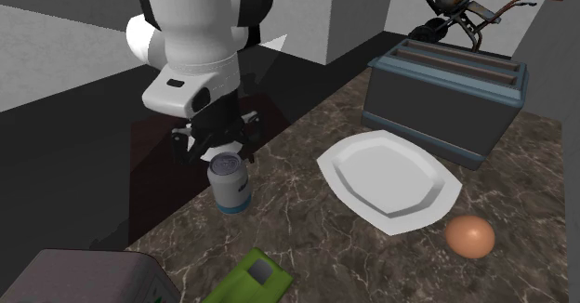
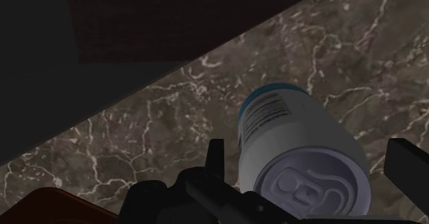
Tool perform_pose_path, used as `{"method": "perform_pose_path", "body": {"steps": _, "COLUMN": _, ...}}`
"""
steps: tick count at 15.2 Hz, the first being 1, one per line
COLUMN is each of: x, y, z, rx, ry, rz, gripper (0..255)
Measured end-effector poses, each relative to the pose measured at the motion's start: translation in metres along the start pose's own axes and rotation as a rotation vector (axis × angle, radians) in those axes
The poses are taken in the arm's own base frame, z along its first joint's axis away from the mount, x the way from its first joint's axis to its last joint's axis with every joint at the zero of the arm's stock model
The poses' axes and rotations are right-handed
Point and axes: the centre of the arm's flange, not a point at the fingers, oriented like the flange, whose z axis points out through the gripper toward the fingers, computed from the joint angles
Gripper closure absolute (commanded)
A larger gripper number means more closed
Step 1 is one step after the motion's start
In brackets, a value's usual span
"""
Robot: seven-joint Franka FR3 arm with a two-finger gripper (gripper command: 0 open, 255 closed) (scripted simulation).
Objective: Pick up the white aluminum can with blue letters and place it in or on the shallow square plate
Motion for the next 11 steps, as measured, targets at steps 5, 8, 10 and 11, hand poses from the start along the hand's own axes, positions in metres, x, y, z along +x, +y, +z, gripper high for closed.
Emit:
{"method": "perform_pose_path", "body": {"steps": 5, "x": 0.0004, "y": 0.0012, "z": 0.0037, "rx": 0.0, "ry": 0.001, "rz": 0.0, "gripper": 0}}
{"method": "perform_pose_path", "body": {"steps": 8, "x": 0.0007, "y": 0.0012, "z": 0.0033, "rx": 0.0, "ry": 0.002, "rz": 0.0, "gripper": 255}}
{"method": "perform_pose_path", "body": {"steps": 10, "x": 0.0007, "y": 0.0013, "z": 0.0034, "rx": 0.0, "ry": 0.002, "rz": 0.0, "gripper": 255}}
{"method": "perform_pose_path", "body": {"steps": 11, "x": 0.0007, "y": 0.0013, "z": 0.0034, "rx": 0.0, "ry": 0.002, "rz": 0.0, "gripper": 255}}
